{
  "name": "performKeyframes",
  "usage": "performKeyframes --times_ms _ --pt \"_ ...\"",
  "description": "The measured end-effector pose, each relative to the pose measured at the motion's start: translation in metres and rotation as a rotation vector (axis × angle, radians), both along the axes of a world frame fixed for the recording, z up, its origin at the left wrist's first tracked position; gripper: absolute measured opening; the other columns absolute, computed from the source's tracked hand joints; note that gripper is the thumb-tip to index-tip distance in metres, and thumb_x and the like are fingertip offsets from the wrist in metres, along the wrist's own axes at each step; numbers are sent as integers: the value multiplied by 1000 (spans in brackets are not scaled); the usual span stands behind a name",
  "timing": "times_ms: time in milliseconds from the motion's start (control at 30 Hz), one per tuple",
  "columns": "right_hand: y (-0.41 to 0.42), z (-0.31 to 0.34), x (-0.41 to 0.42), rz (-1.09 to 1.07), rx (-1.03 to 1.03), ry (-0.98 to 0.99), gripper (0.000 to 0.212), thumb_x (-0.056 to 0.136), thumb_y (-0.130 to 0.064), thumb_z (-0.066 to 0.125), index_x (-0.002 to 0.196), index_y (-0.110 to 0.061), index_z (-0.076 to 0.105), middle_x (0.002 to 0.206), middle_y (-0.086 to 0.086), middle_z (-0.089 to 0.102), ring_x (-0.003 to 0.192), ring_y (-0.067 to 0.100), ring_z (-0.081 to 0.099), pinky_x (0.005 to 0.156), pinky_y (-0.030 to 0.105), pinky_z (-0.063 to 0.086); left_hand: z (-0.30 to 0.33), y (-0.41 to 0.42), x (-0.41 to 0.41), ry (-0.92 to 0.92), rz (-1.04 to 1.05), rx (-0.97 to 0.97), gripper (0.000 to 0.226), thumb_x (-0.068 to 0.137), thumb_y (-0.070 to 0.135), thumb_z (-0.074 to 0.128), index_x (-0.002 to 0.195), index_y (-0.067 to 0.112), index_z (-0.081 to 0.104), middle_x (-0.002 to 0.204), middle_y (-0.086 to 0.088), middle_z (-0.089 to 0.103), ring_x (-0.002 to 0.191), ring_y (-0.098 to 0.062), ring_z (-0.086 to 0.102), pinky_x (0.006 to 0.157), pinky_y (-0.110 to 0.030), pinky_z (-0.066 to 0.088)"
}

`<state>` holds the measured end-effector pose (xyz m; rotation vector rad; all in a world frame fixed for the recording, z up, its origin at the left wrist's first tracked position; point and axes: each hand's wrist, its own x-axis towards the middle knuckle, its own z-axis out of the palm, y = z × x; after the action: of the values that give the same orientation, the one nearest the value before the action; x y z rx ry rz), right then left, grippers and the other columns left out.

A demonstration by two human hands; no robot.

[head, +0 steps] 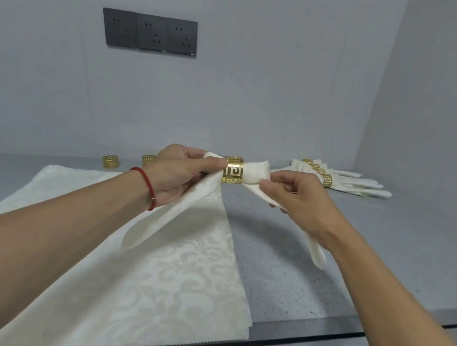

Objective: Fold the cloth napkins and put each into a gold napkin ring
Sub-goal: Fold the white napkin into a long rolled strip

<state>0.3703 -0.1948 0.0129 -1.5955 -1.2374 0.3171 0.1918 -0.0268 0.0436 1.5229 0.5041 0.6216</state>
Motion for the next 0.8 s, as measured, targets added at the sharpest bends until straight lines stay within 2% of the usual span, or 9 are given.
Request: performKeyframes --times_ms 100,167,233,300,433,500,600,700,800 --pt "-1 3 4 8 -65 -69 15 96 -38 69 108 -30 75 74 -1 65 71 15 54 71 30 43 0 -1 -4 -12 18 1 28 84 13 77 110 1 74 119 -28 66 96 -28 61 104 -45 47" --pt "-2 7 3 12 -100 -109 27 97 -47 65 119 -31 70 84 -10 74 72 10 63 76 28 46 -1 -1 -7 6 -2 22 27 85 12 76 111 3 75 116 -24 70 96 -25 63 103 -42 49" --pt "1 11 -2 4 -85 -134 35 97 -52 61 121 -29 70 96 -15 75 84 0 68 80 25 49 -3 0 -8 10 -11 33 29 84 11 77 112 3 74 115 -20 71 95 -23 67 99 -38 52" --pt "7 12 -8 -18 -49 -179 39 95 -51 64 125 -27 67 109 -15 72 101 2 68 88 26 53 -4 -1 -9 0 3 38 30 82 9 79 110 3 74 113 -19 72 94 -24 68 98 -37 54" --pt "16 11 -21 -84 19 -355 64 79 -57 80 136 -43 55 120 -20 64 109 0 61 89 22 49 -3 -3 -11 7 -6 65 25 80 8 81 103 4 76 99 -17 74 72 -16 68 76 -26 57" --pt "20 11 -26 -32 56 -377 57 78 -49 84 131 -44 61 115 -20 68 108 -1 63 93 25 49 -2 -4 -12 6 -12 71 26 77 9 83 101 5 76 104 -23 73 81 -21 68 83 -31 58" --pt "25 12 -29 -32 135 -299 43 76 -36 89 116 -35 72 103 -20 74 96 -1 66 82 18 49 -2 -4 -15 -21 -37 43 45 70 14 84 111 0 72 114 -25 70 96 -29 68 96 -39 55" --pt "26 12 -27 -32 160 -221 43 73 -33 92 112 -34 74 100 -16 75 86 2 67 73 14 49 -2 -3 -16 -41 -53 11 50 70 15 83 115 -1 69 115 -23 71 101 -32 68 98 -44 54" --pt "28 12 -25 -32 161 -183 42 72 -33 92 110 -33 75 97 -12 75 79 6 67 71 22 54 -2 -2 -15 -41 -19 13 45 73 12 83 114 0 70 112 -21 72 96 -31 70 95 -42 56"
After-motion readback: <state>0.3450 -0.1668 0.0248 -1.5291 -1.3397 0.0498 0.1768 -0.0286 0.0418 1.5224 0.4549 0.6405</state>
